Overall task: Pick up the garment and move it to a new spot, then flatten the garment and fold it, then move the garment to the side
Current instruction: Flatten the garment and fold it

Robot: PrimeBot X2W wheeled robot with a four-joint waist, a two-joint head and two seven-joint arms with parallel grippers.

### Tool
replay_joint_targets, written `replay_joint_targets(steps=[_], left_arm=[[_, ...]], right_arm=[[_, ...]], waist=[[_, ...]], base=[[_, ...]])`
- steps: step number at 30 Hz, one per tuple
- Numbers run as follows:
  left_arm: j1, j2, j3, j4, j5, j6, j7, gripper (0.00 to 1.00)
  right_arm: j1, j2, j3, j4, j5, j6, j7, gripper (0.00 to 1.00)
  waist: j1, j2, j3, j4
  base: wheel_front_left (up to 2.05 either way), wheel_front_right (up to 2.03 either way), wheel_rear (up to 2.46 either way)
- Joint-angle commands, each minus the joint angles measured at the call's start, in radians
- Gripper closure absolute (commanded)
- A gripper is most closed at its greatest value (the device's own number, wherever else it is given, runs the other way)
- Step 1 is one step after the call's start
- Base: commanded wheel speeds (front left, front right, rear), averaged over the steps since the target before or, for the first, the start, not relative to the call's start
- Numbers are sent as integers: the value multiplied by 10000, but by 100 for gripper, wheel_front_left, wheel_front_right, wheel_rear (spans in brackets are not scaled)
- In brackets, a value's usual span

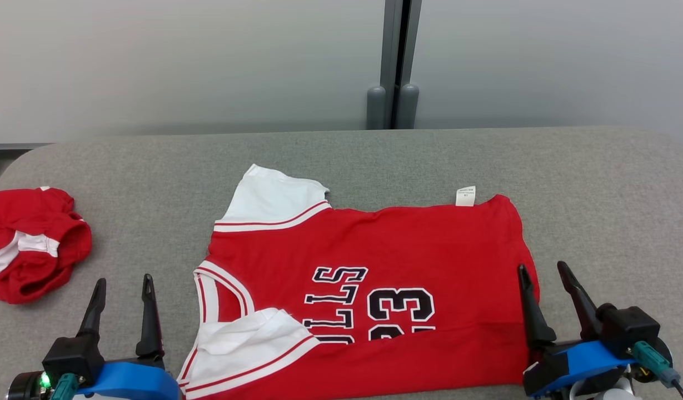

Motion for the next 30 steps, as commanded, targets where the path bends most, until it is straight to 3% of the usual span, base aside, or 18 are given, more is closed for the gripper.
replay_joint_targets(steps=[1,12,30], left_arm=[[-60,14,57,22,31,-35,-46,0],[-252,-157,166,599,-51,-374,-46,0],[-164,-219,282,1002,100,-469,-47,0]], right_arm=[[79,48,-12,28,-64,3,-55,0],[196,131,99,640,-288,2,-51,0],[297,146,141,992,-230,2,-50,0]], waist=[[0,-2,-13,1],[0,-2,-259,72],[0,-2,-579,76]], base=[[0,0,0],[0,0,0],[0,0,0]])
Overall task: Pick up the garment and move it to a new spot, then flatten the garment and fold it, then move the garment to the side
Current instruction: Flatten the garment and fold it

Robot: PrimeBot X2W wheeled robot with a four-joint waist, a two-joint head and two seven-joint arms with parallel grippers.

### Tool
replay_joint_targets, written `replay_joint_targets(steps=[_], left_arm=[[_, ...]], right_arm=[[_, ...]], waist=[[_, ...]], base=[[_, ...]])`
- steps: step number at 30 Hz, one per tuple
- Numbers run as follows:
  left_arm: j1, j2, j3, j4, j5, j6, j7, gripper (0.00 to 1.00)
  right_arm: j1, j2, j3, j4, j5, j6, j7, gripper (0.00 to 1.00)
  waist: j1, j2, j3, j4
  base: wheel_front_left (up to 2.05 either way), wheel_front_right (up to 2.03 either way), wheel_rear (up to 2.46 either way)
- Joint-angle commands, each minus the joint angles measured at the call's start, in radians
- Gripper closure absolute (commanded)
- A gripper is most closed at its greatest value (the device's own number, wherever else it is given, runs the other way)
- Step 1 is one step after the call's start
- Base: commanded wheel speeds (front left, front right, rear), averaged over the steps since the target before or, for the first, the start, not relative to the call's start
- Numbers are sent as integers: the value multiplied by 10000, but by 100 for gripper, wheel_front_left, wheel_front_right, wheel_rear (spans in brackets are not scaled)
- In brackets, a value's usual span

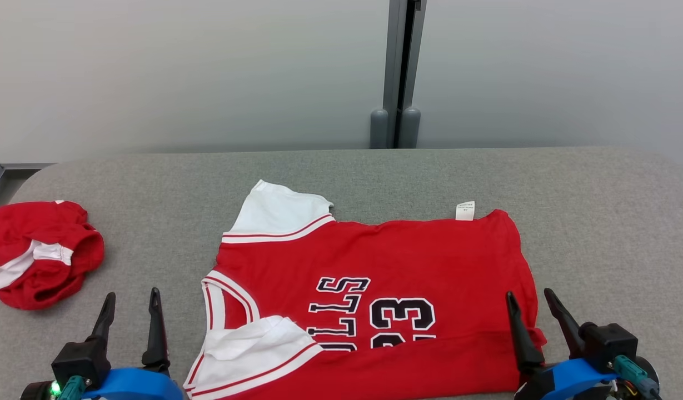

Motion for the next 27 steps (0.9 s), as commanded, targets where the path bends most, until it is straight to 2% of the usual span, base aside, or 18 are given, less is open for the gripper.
replay_joint_targets(steps=[1,15,20,27], left_arm=[[-3,26,19,0,11,-33,-45,0],[-326,49,-61,183,88,-103,-45,0],[-1648,549,-458,557,130,-255,40,0],[-4746,1571,-1454,1143,-46,-381,623,0]], right_arm=[[110,7,11,9,31,2,-42,0],[-234,6,-1,146,54,2,-43,0],[-1423,-219,-1,277,-327,2,117,0],[-4013,-890,299,983,-347,2,1225,0]], waist=[[0,-1,-9,-7],[0,-1,34,-103],[0,-1,544,-266],[0,-1,1774,-595]], base=[[0,0,0],[0,0,0],[0,0,0],[0,0,0]])
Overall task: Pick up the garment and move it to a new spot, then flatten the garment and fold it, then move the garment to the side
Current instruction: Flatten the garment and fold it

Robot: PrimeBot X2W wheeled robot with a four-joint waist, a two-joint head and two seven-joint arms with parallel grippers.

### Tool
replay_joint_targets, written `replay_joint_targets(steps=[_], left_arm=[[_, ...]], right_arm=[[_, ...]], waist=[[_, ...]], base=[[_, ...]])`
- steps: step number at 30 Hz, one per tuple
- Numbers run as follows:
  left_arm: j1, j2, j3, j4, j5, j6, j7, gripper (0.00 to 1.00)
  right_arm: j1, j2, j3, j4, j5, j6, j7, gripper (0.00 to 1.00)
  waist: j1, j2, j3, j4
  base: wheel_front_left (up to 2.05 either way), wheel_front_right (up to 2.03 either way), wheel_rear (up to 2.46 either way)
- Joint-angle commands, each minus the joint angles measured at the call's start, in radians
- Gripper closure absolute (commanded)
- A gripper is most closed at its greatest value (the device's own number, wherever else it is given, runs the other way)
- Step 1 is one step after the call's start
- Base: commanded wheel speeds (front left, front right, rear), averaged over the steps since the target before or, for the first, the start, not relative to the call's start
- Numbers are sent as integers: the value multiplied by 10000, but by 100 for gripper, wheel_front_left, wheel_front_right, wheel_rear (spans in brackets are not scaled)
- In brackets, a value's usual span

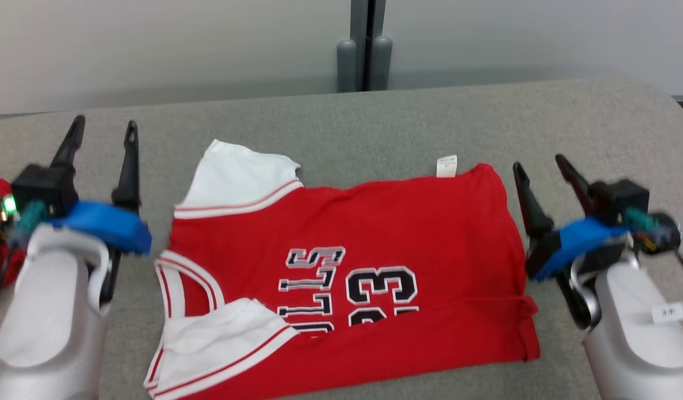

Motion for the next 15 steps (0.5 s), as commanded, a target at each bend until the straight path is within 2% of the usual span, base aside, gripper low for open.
replay_joint_targets(steps=[1,9,15], left_arm=[[-642,118,-366,141,-269,-79,247,0],[-3875,1228,-2672,1216,-1992,-58,2015,0],[-5257,1885,-4286,2393,-3021,-60,3259,0]], right_arm=[[-548,-165,156,186,-3,2,274,0],[-2817,-621,1030,901,454,2,1179,0],[-3741,-676,1586,1255,850,2,1204,0]], waist=[[-2,-1,455,45],[-2,-1,2190,-487],[-2,-1,3061,-946]], base=[[0,0,0],[0,0,0],[0,0,0]])
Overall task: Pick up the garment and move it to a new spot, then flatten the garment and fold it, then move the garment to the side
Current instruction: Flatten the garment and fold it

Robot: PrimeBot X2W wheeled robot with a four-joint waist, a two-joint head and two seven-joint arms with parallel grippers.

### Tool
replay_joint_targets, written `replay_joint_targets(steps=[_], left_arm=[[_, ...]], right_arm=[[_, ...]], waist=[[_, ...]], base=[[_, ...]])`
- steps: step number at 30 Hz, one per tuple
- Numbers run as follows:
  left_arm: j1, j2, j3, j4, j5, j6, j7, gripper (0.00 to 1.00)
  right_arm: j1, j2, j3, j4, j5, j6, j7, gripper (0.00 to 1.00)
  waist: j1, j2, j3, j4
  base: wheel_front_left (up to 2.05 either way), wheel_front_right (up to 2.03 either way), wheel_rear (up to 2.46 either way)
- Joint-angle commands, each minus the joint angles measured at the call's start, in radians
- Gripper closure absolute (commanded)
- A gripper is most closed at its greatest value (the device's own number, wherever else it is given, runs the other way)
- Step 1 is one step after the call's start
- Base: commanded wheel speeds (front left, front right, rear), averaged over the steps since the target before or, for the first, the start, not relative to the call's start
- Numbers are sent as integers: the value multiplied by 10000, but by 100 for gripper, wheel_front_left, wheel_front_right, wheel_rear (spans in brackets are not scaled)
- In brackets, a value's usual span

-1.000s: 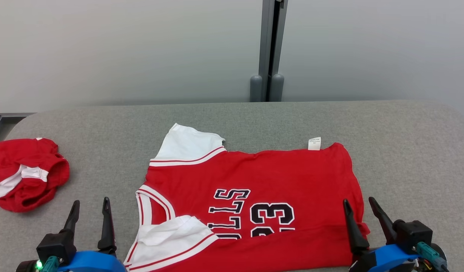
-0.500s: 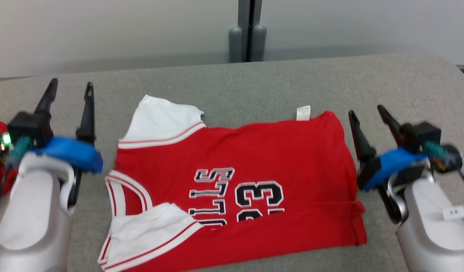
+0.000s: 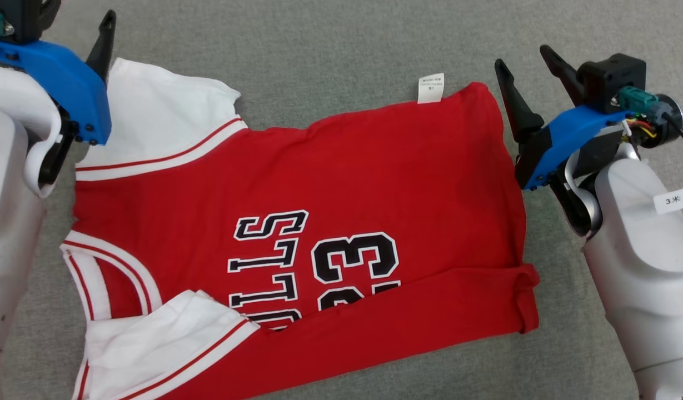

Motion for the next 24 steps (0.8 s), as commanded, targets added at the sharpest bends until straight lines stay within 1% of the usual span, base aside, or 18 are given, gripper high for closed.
replay_joint_targets(steps=[1,2,5,6,10,14,16,17,18,19,22,24], left_arm=[[-305,121,-325,294,-245,-7,253,0],[-305,121,-325,294,-245,-7,253,0],[-622,294,-825,798,-727,-7,651,0],[-661,276,-968,907,-883,-7,728,0],[-828,425,-1552,1409,-1213,-8,776,0],[-890,433,-2096,1774,-1767,-8,1128,0],[-863,374,-2269,1768,-2222,-8,1286,0],[-885,350,-2299,1762,-2482,-8,1306,16],[-889,311,-2350,1775,-2694,-8,1350,56],[-873,267,-2453,1776,-2890,-8,1388,100],[-852,388,-2799,1740,-3110,-8,1184,100],[-928,349,-2937,1711,-3273,-8,919,100]], right_arm=[[-303,-13,115,100,150,2,-73,0],[-303,-13,115,100,150,2,-73,0],[-568,-49,278,206,266,2,-161,0],[-623,-61,334,244,280,2,-198,0],[-802,-64,490,403,376,2,-338,0],[-1012,-69,678,586,469,2,-343,0],[-1048,-78,806,699,525,2,-236,0],[-1079,-88,894,750,554,2,-207,0],[-1116,-98,969,786,598,2,-121,0],[-1143,-117,1050,838,673,2,-62,0],[-1225,-203,1297,1053,931,2,355,0],[-1282,-307,1482,1149,1101,2,674,0]], waist=[[-3,-3,208,-76],[-3,-3,208,-76],[-3,-3,498,-209],[-3,-3,570,-239],[-3,-3,812,-312],[-3,-3,900,-335],[-3,-3,909,-322],[-3,-3,905,-308],[-3,-3,888,-291],[-3,-3,851,-272],[-3,-3,704,-226],[-3,-3,572,-174]], base=[[0,0,0],[0,0,0],[0,0,0],[0,0,0],[0,0,0],[0,0,0],[0,0,0],[0,0,0],[0,0,0],[0,0,0],[0,0,0],[0,0,0]])
